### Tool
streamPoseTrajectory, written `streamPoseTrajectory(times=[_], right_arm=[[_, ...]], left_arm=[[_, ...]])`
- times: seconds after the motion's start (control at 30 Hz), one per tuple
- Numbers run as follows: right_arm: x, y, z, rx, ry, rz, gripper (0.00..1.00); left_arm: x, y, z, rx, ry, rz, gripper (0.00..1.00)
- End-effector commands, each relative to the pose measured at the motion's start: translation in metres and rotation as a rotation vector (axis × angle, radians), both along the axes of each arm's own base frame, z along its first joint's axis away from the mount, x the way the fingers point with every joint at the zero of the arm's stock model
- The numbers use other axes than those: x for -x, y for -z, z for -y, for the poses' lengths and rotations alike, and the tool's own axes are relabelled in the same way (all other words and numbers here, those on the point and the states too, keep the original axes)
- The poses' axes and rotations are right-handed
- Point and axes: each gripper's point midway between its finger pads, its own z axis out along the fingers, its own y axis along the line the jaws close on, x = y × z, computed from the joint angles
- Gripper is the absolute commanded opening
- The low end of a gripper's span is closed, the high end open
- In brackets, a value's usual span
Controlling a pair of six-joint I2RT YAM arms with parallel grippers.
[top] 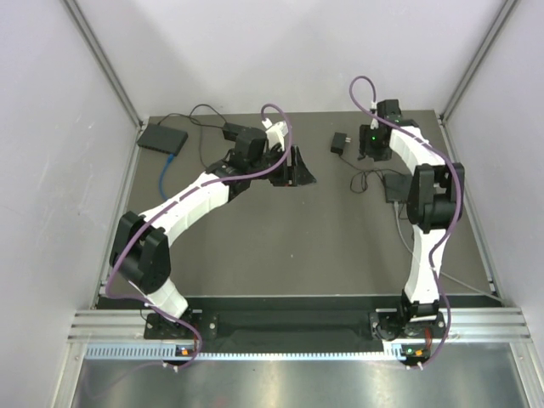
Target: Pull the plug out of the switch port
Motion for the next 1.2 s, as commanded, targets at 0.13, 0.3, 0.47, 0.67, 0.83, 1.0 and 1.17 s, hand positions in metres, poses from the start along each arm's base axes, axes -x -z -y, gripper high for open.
streamPoseTrajectory(times=[0.13, 0.3, 0.47, 0.67, 0.83, 1.0, 1.17], right_arm=[[-0.006, 0.003, -0.01, -0.022, -0.018, 0.004, 0.55], [0.001, 0.015, -0.011, -0.024, -0.027, -0.033, 0.52], [0.004, 0.025, -0.01, -0.021, -0.032, -0.057, 0.52], [0.004, 0.034, -0.013, -0.029, -0.058, -0.075, 0.52], [0.011, 0.035, -0.017, -0.053, -0.068, -0.085, 0.45], [0.031, 0.041, -0.03, -0.112, -0.102, -0.119, 0.31], [0.059, 0.047, -0.057, -0.17, -0.158, -0.155, 0.14]], left_arm=[[-0.005, -0.015, -0.001, -0.005, -0.005, 0.058, 0.69], [-0.004, -0.014, -0.002, -0.01, -0.005, 0.051, 0.69], [-0.001, -0.016, -0.004, -0.006, -0.002, 0.052, 0.7], [0.003, -0.018, -0.008, -0.012, -0.006, 0.057, 0.7], [0.005, -0.02, -0.008, -0.009, -0.007, 0.058, 0.7], [0.006, -0.022, -0.007, -0.001, -0.002, 0.057, 0.7], [0.007, -0.024, -0.008, 0.002, -0.002, 0.063, 0.71]])
